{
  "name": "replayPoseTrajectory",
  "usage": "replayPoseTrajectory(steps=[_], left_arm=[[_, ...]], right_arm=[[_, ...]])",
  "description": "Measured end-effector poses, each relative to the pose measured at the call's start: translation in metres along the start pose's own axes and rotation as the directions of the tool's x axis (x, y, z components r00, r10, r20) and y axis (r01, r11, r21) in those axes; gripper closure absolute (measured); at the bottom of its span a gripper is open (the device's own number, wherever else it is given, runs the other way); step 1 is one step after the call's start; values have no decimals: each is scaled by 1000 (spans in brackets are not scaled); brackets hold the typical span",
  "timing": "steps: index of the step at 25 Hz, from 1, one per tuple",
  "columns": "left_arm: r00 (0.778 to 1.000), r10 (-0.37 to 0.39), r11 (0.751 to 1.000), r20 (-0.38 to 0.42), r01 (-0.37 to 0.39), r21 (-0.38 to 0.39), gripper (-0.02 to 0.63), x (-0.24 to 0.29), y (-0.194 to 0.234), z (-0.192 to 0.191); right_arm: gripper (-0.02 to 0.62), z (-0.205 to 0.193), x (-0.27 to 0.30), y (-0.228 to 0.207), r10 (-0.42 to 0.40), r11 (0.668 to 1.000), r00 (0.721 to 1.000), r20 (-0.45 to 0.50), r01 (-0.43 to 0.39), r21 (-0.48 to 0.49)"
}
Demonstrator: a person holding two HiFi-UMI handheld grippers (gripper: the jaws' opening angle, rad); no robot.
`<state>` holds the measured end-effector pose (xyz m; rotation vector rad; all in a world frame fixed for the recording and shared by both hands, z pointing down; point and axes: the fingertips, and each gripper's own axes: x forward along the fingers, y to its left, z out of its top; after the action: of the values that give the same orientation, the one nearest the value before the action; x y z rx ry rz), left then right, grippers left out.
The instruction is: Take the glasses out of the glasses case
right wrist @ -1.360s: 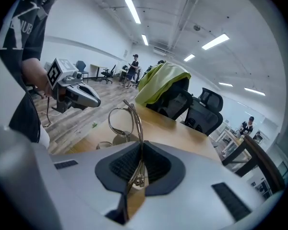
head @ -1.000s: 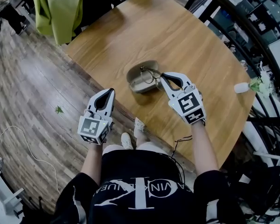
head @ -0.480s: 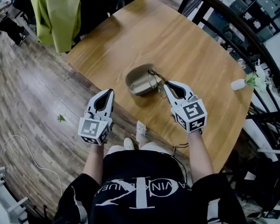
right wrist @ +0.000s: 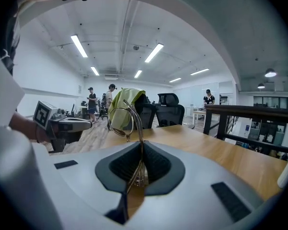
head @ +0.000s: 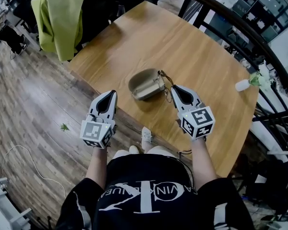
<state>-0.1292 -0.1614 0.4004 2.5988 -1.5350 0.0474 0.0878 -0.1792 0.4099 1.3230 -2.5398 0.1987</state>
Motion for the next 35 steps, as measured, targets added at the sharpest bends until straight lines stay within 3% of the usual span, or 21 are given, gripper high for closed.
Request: replayPoseTrajectory(steps=[19, 35], left_arm=[[998, 10, 998, 60, -13, 56, 591, 3, -1, 38], [996, -7, 996, 88, -1, 86, 591, 1, -6, 36]], right_arm=[[560, 22, -28, -17, -75, 993, 991, 114, 64, 97], [560, 34, -39, -19, -98, 990, 981, 168, 79, 116]])
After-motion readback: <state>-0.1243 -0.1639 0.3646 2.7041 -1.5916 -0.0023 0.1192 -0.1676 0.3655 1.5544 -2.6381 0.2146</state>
